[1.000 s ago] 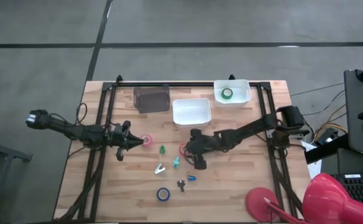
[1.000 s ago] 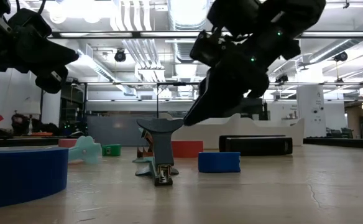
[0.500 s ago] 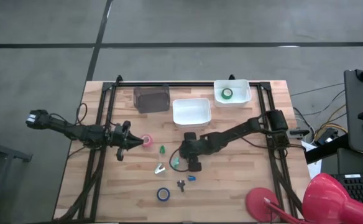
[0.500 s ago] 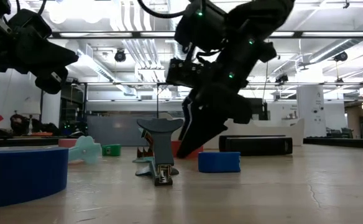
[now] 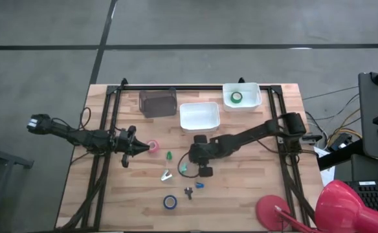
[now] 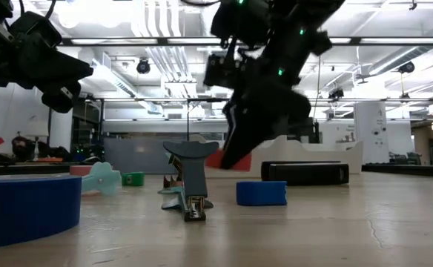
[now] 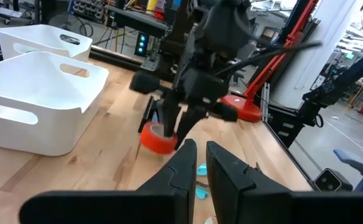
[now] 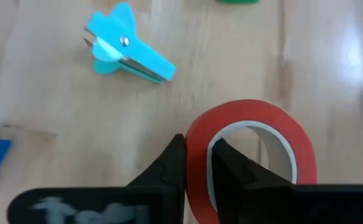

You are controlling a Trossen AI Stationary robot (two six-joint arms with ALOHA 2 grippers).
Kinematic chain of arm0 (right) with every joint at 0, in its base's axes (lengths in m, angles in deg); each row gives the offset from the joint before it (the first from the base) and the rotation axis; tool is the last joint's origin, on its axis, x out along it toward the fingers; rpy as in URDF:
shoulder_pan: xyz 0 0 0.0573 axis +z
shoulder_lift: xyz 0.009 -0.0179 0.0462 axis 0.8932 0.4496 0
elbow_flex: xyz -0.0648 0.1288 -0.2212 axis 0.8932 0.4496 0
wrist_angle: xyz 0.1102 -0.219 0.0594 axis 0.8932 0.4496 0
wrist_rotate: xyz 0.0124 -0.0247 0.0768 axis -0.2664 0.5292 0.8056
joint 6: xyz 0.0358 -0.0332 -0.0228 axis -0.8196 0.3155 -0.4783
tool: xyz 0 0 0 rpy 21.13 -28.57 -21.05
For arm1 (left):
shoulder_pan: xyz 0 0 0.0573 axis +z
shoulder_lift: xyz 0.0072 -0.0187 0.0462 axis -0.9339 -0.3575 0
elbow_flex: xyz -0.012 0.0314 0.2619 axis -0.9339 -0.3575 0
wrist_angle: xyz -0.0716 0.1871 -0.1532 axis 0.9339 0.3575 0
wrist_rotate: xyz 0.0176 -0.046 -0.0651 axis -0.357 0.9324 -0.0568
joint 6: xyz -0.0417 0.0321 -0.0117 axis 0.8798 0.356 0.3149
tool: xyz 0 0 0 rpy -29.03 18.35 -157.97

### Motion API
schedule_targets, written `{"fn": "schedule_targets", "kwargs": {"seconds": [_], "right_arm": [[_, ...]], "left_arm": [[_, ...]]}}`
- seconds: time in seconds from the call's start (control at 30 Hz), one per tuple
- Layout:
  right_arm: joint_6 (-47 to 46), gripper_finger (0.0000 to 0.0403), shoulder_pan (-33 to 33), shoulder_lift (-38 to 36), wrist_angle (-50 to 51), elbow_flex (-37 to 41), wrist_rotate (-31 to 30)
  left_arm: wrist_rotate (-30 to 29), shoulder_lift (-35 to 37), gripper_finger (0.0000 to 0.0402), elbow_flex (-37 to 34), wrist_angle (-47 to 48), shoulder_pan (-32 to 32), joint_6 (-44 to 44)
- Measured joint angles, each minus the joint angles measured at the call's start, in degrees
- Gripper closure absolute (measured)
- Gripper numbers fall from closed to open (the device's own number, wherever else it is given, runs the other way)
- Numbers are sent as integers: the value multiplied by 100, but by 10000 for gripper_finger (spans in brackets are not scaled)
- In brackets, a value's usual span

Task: Pick and place Stapler, Stapler remover, tape
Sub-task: Put the red tape into the right white bin

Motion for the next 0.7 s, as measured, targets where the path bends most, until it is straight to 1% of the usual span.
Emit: {"fn": "schedule_targets", "kwargs": {"seconds": [0.1, 0.3, 0.47, 0.57, 0.7], "right_arm": [[-7, 352, 9, -294, 313, 2, -433], [-37, 344, -7, -980, 847, 19, -1688], [-173, 343, -97, -1579, 1228, 67, -2398], [-218, 343, -290, -1937, 1399, 117, -2650], [-347, 342, -785, -2439, 1425, 281, -2668]], "left_arm": [[0, -4, 362, 1, 28, -1, 0], [0, -2, 362, 0, 32, 0, 0], [0, -2, 362, 1, 32, 1, 0], [0, -4, 362, -1, 34, 1, 0], [0, -5, 362, 1, 76, -1, 0]]}}
